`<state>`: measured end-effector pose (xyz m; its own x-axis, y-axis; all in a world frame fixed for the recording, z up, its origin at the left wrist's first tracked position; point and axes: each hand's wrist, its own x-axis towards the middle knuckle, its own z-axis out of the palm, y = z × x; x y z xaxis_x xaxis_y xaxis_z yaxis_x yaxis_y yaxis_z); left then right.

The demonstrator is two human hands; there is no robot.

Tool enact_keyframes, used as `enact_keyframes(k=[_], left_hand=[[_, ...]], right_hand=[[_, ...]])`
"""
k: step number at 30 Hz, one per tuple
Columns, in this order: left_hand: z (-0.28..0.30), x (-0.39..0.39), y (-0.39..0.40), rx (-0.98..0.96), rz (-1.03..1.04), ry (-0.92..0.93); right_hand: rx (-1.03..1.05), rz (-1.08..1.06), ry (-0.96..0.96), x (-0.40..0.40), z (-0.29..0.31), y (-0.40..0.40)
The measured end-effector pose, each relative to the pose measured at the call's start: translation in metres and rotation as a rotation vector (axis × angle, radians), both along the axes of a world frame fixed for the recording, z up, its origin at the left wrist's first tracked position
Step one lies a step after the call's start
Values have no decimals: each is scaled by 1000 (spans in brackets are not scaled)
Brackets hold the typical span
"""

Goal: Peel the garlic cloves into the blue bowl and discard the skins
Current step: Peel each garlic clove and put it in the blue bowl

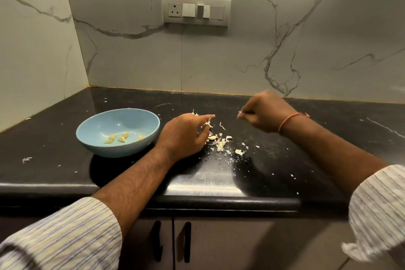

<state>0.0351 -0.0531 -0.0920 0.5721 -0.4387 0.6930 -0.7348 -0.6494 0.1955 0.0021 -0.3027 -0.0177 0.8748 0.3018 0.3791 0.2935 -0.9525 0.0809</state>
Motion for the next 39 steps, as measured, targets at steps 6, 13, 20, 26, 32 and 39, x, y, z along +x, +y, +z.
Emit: enact_keyframes(k=[6,13,20,26,32,39], left_hand=[[0,-4,0,-17,-22,-1],[2,-3,2,-60,-190,-2],[2,6,5,-204,-214,64],[2,4,5,-275,-164,131],[2,4,4,-328,-200,313],[6,3,5,-428,-294,537]], right_hand=[[-56,17,61,-2,7,6],[586,154,199,-6,-27,29],[916,252,259,-1,-55,39],[965,320,228,-3,-59,35],[1063,347,192,-1,-64,34],[1163,400,156,0,-66,36]])
